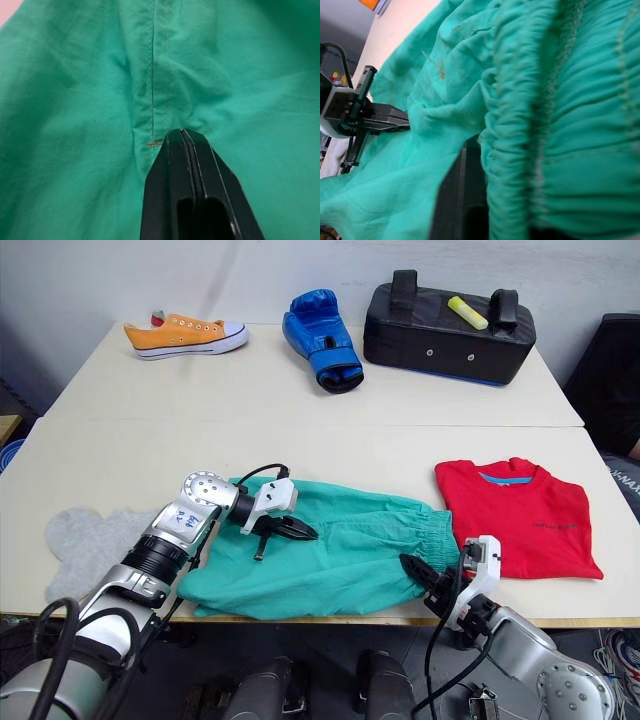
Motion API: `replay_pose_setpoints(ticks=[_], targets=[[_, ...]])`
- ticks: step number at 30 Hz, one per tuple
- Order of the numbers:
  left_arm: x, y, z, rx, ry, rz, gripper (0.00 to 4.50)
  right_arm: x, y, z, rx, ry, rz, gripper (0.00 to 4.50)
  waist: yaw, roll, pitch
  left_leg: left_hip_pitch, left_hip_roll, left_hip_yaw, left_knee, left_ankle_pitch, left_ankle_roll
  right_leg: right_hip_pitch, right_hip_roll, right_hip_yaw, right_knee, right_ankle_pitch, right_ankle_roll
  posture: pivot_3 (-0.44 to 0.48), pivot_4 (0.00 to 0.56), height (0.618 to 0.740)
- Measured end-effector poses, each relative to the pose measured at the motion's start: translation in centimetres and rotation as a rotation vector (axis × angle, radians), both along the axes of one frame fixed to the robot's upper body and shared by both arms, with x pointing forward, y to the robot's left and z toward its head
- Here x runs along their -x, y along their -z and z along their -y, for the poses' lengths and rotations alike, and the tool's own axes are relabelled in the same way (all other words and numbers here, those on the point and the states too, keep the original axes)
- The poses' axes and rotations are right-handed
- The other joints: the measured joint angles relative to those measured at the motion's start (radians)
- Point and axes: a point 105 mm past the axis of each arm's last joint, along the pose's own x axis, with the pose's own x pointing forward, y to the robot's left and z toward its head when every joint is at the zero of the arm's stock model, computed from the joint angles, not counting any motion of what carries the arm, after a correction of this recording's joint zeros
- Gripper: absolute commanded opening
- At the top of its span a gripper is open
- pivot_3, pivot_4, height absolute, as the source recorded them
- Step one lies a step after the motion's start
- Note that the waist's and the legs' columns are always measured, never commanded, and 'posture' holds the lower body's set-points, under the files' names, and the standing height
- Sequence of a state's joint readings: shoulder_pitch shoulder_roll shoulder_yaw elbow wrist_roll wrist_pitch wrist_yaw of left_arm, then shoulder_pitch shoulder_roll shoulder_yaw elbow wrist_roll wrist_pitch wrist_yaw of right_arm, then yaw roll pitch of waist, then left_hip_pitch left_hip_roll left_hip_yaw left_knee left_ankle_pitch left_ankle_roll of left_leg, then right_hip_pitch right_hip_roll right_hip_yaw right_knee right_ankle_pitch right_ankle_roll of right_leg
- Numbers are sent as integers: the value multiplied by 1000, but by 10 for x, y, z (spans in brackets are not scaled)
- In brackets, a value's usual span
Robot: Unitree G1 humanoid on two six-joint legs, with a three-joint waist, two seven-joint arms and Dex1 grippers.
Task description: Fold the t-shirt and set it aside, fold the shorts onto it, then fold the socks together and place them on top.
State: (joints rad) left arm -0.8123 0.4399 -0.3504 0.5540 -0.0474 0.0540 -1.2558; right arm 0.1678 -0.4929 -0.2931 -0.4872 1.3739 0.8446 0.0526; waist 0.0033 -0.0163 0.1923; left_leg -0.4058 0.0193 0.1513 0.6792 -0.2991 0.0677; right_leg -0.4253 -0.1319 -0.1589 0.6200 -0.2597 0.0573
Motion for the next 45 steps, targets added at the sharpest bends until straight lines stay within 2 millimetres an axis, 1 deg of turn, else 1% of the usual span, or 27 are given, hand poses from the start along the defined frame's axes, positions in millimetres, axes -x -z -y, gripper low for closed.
replay_pose_setpoints(ticks=[1, 5, 7, 8, 11, 12, 13, 14, 15, 16, 17, 19, 21, 24, 25, 26, 28, 30, 32, 33, 35, 37, 39, 40, 42, 43, 45], targets=[[-1, 0, 0, 1, -6, 4, 0, -1, -6, 0, 15, -20, 23, 53, 0, 0, 0, 0, 0, 0, 0, 0, 0, 0, 0, 0, 0, 0, 0, 0, 150, 740], [-4, 0, 3, 5, -31, 22, 0, -8, -49, -14, 87, -158, 202, 53, 2, 1, 0, 1, 0, 0, 0, 0, 1, 0, 0, 0, 0, 0, 0, 0, 150, 740], [-6, 0, 4, 12, -48, 32, 0, -11, -70, -29, 143, -285, 290, 53, 1, 1, 0, 1, 0, 0, 1, 0, 1, 1, 0, 0, 0, 0, 1, 0, 150, 740], [-8, 0, 6, 21, -65, 37, 0, -14, -84, -44, 186, -385, 354, 53, 0, 1, 0, 1, 0, 0, 1, 0, 1, 1, 0, 0, 0, 1, 0, 0, 150, 740], [-14, -1, 13, 51, -114, 62, 0, -24, -105, -79, 238, -581, 450, 53, 0, 1, 0, -1, 0, -1, 1, 1, 2, 0, -1, -1, 0, 1, 0, 0, 150, 740], [-16, -2, 15, 61, -125, 67, 0, -26, -106, -86, 246, -611, 457, 53, 4, 1, 0, -1, 0, -2, 1, 1, 2, -1, -1, -1, 1, 1, 0, 0, 150, 740], [-19, -3, 13, 79, -158, 67, 0, -31, -104, -97, 274, -664, 459, 53, 4, 1, 0, -1, 0, -1, 2, 1, 1, -1, -1, -1, 1, 1, -1, 0, 150, 740], [-23, -6, 11, 95, -195, 70, 0, -35, -102, -106, 301, -711, 463, 53, 1, 1, 0, -3, 0, -1, 2, 4, -3, -2, -1, -1, 1, 1, -1, 0, 150, 740], [-26, -8, 9, 106, -225, 71, 0, -36, -99, -113, 321, -749, 467, 53, 0, 1, 0, -4, 0, 0, 2, 4, -3, -4, -1, -2, 1, 1, 0, 0, 150, 740], [-29, -10, 4, 122, -265, 67, 177, -36, -94, -122, 353, -807, 475, 14, -3, 1, 0, -5, 0, 0, 2, 4, -3, -4, -1, -3, 1, 1, 0, 0, 150, 740], [-32, -11, 1, 131, -290, 67, 374, -36, -91, -127, 373, -838, 480, 0, -3, 1, 0, -6, 0, 0, 2, 4, -3, -4, -1, -3, 2, 1, 0, 0, 150, 740], [-31, -16, -19, 181, -375, 45, 871, -36, -85, -142, 447, -935, 531, 569, -12, 1, 0, -7, 0, 3, 2, 4, -3, -5, 0, -3, 2, 1, 0, 0, 150, 740], [-28, -24, -35, 223, -428, 27, 1543, -37, -78, -150, 502, -991, 565, 1143, -18, 1, 0, -7, 0, 3, 3, 4, -3, -5, 0, -3, 2, 1, 1, 0, 150, 740], [-19, -49, -63, 318, -510, 20, 2482, -39, -70, -160, 515, -1048, 604, 2156, -29, 1, 1, -8, -1, 3, 3, 4, -3, -5, 0, -3, 2, 1, 2, 0, 150, 740], [-13, -59, -75, 353, -533, 9, 2780, -38, -71, -165, 511, -1069, 630, 2480, -31, 0, 1, -7, 0, 2, 3, 4, -3, -4, 0, -3, 2, 1, 2, 0, 150, 740], [-7, -67, -87, 376, -552, -8, 2803, -36, -72, -167, 507, -1091, 659, 2790, -31, 1, 1, -7, -1, 2, 2, 4, -4, -4, 0, -3, 2, 1, 2, 0, 150, 740], [9, -82, -113, 410, -594, -45, 2803, -29, -76, -174, 471, -1142, 713, 2790, -35, 1, 2, -5, 0, 2, 2, 4, -5, -4, 0, -2, 2, 1, 2, 0, 150, 740], [18, -97, -132, 435, -634, -60, 2803, -23, -79, -177, 435, -1185, 743, 2790, -32, 2, 2, -4, 0, 2, 1, 4, -6, -4, 1, -2, 2, 1, 1, 0, 150, 740], [23, -112, -145, 453, -661, -49, 2803, -19, -81, -179, 409, -1223, 757, 2790, -25, 1, 2, -4, -1, -1, 1, 4, -7, -2, 0, -3, 2, 1, 1, 0, 150, 740], [23, -118, -148, 470, -665, -44, 2803, -17, -82, -177, 401, -1239, 760, 2790, -19, 1, 2, -4, -1, -1, 1, 3, -8, -2, -1, -3, 1, 1, 1, 0, 150, 740], [21, -132, -144, 503, -644, -31, 2803, -16, -84, -173, 395, -1254, 768, 2790, -6, 1, 2, -4, -3, -1, 2, 1, -11, -3, -2, -2, 1, 1, 1, 0, 150, 740], [17, -152, -137, 543, -606, -6, 2803, -18, -85, -167, 425, -1262, 782, 2790, 1, 1, 3, -4, -4, -1, 2, 1, -12, -2, -3, -1, 0, 1, 2, 0, 150, 740], [17, -164, -121, 557, -538, 17, 2803, -21, -85, -163, 453, -1250, 788, 2790, -1, 1, 3, -4, -4, -1, 1, 1, -12, -2, -3, -1, 1, 1, 2, 0, 150, 740], [17, -164, -108, 550, -495, 15, 2803, -24, -86, -161, 457, -1231, 791, 2790, -2, 1, 3, -4, -4, -1, 1, 1, -12, -2, -3, -1, 2, 2, 3, 0, 150, 740], [19, -152, -79, 521, -401, -27, 2409, -33, -92, -156, 459, -1168, 797, 2419, -5, 1, 3, -4, -4, 0, 1, 3, -8, -2, -1, -1, 3, 2, 3, 0, 150, 740], [21, -143, -66, 499, -359, -56, 2179, -39, -95, -154, 457, -1126, 795, 2187, -6, 1, 3, -4, -4, 1, 1, 4, -8, -3, 0, -1, 3, 2, 3, 0, 150, 740], [20, -125, -50, 421, -321, -74, 1561, -48, -95, -151, 481, -1067, 788, 1497, -12, 1, 3, -4, -2, 3, 0, 5, -9, -3, 1, 0, 3, 1, 2, 0, 150, 740]])
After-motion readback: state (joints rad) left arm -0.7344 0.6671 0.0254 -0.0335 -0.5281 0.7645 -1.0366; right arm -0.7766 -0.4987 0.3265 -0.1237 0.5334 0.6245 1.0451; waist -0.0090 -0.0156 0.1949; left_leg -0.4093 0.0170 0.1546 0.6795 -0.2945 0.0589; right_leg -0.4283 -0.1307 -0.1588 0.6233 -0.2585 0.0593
